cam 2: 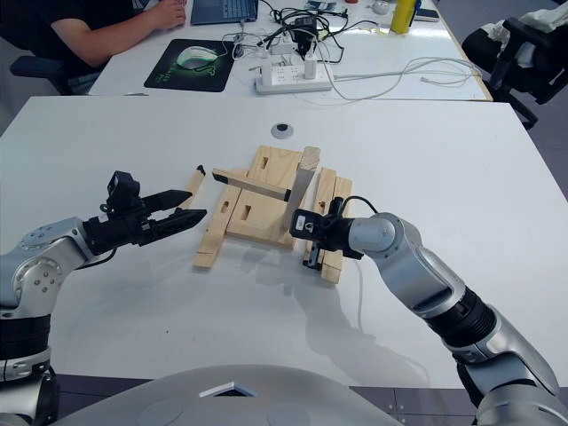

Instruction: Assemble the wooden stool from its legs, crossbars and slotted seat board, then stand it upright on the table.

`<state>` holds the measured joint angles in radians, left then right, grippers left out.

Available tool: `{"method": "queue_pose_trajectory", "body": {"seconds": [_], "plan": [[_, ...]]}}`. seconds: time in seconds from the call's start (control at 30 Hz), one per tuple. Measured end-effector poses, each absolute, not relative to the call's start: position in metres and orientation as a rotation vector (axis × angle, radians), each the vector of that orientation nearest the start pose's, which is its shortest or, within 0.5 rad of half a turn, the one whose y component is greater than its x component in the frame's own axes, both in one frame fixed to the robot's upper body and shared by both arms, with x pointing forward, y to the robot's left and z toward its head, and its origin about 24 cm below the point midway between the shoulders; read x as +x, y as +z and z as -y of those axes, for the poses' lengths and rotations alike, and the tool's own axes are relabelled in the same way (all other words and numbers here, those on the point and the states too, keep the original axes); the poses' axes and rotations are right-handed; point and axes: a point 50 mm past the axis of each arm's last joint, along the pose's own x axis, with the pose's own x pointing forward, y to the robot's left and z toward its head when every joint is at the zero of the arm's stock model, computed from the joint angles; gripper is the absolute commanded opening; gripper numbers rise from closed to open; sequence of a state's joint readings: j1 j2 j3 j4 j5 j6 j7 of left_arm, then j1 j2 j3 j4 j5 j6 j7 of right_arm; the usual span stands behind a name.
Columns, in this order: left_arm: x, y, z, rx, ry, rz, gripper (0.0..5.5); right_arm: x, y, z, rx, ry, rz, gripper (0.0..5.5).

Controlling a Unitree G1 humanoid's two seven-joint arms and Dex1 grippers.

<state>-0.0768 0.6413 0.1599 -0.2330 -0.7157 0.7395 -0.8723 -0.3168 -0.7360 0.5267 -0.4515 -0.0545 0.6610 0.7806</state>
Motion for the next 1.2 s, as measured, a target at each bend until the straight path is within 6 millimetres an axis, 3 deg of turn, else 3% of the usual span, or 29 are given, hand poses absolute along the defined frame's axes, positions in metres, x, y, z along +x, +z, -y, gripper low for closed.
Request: {"method": "queue_pose_trajectory", "body": {"seconds": [0.27, 0.37, 0.47, 0.57, 0.63, 0.73, 0.83, 0.97, 1.2], "plan": [[0.236, 0.109, -0.215, -0.204, -0.919, -0.327, 3.91, 0.238, 0.093, 0.134, -0.782, 1.126, -0.435, 0.03], [0.235, 0.108, -0.213, -0.206, -0.916, -0.319, 3.91, 0.245, 0.106, 0.167, -0.696, 1.060, -0.462, 0.03], [0.230, 0.104, -0.216, -0.213, -0.884, -0.320, 3.91, 0.249, 0.137, 0.207, -0.649, 0.979, -0.451, 0.48], [0.225, 0.102, -0.218, -0.205, -0.856, -0.316, 3.91, 0.247, 0.147, 0.218, -0.560, 0.952, -0.439, 0.92], [0.222, 0.101, -0.219, -0.203, -0.824, -0.309, 3.91, 0.244, 0.139, 0.223, -0.497, 0.905, -0.471, 1.19], [0.226, 0.105, -0.219, -0.183, -0.737, -0.239, 3.91, 0.232, 0.102, 0.218, -0.330, 0.794, -0.546, 1.67], [0.244, 0.120, -0.229, -0.157, -0.508, -0.094, 3.91, 0.228, 0.072, 0.215, -0.266, 0.535, -0.686, 2.04], [0.249, 0.134, -0.232, -0.144, -0.431, -0.022, 3.91, 0.224, 0.076, 0.202, -0.200, 0.400, -0.648, 2.66], [0.246, 0.138, -0.232, -0.171, -0.434, -0.001, 3.91, 0.210, 0.075, 0.210, -0.006, 0.264, -0.744, 3.75]]}}
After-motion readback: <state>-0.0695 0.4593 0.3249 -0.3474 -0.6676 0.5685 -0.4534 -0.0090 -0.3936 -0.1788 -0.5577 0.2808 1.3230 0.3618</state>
